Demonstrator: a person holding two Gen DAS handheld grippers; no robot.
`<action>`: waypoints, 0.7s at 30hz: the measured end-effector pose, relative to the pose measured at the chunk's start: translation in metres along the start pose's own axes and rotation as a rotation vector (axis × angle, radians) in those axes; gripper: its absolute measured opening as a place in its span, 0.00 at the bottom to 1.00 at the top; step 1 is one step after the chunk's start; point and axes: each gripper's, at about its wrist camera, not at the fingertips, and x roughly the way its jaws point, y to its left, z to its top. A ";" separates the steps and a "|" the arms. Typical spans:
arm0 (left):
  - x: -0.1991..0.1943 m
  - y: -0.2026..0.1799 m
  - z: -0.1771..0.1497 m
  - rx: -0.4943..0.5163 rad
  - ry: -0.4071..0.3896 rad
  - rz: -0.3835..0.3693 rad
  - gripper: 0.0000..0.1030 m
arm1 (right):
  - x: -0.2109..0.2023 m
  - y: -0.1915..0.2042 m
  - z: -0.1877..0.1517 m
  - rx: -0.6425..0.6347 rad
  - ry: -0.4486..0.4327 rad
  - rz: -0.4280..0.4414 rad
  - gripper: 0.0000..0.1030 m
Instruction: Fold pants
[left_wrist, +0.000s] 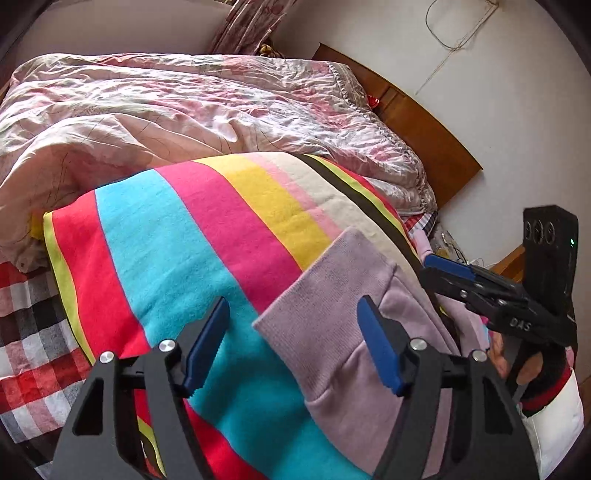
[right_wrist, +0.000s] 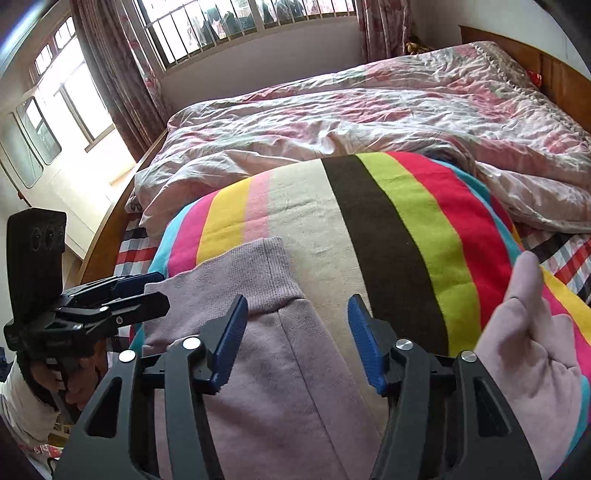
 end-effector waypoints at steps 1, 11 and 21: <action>0.003 -0.004 -0.002 0.015 0.000 0.011 0.69 | 0.006 0.002 -0.003 -0.006 0.008 0.009 0.42; -0.008 -0.015 -0.001 0.124 -0.075 0.034 0.10 | -0.023 0.027 0.012 -0.053 -0.105 -0.077 0.13; 0.005 -0.009 -0.002 0.107 -0.038 0.225 0.54 | -0.026 0.003 -0.007 0.088 -0.117 -0.103 0.66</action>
